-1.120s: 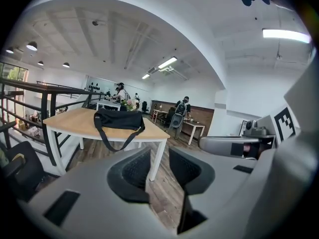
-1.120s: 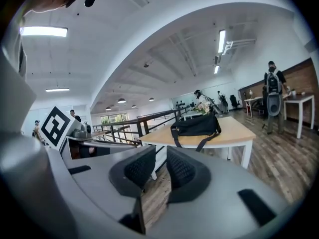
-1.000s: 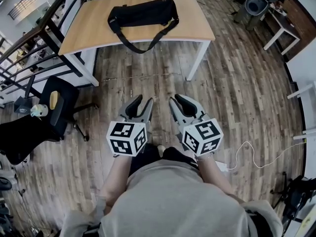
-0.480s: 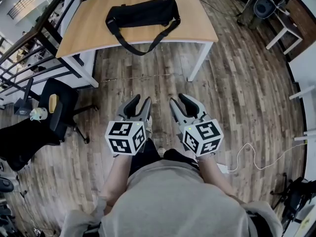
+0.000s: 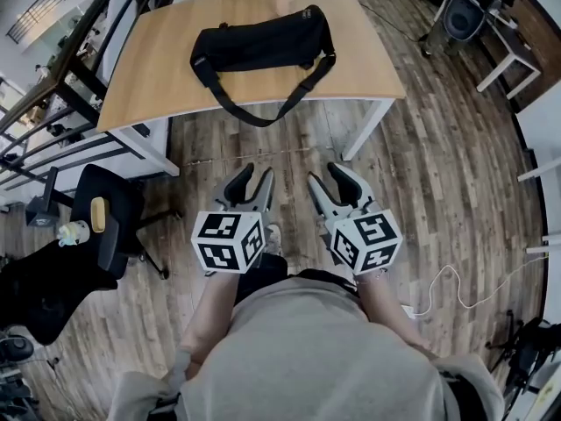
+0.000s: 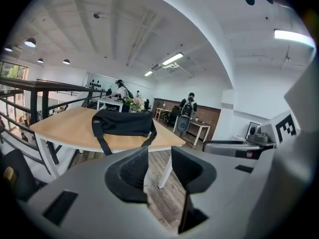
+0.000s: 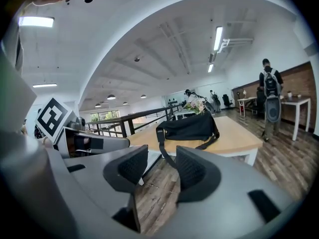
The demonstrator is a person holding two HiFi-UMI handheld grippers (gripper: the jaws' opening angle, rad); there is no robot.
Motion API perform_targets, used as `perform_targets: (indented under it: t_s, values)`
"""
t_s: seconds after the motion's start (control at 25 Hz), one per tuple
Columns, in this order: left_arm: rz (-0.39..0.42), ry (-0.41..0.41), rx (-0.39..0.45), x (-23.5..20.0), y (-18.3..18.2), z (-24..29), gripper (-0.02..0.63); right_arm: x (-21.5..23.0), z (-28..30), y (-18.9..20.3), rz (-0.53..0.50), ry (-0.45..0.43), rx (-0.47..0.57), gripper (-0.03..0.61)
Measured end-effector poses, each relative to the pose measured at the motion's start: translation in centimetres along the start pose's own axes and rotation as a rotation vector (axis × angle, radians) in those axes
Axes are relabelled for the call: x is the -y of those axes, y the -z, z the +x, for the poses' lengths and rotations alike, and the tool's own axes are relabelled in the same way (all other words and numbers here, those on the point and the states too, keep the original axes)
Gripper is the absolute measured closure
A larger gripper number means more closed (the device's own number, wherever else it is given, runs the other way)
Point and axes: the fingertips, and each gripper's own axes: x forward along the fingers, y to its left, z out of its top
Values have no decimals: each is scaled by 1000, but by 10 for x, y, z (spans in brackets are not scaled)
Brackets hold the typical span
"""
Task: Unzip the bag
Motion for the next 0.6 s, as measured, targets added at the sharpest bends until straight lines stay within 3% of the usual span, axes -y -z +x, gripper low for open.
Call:
perform_targets:
  t_s: [0.32, 0.6]
  values:
    - [7, 39, -21, -68, -39, 53, 474, 11, 81, -42, 0, 46, 30, 407]
    - [-29, 67, -39, -104, -50, 78, 474, 8, 124, -48, 31, 56, 6, 406]
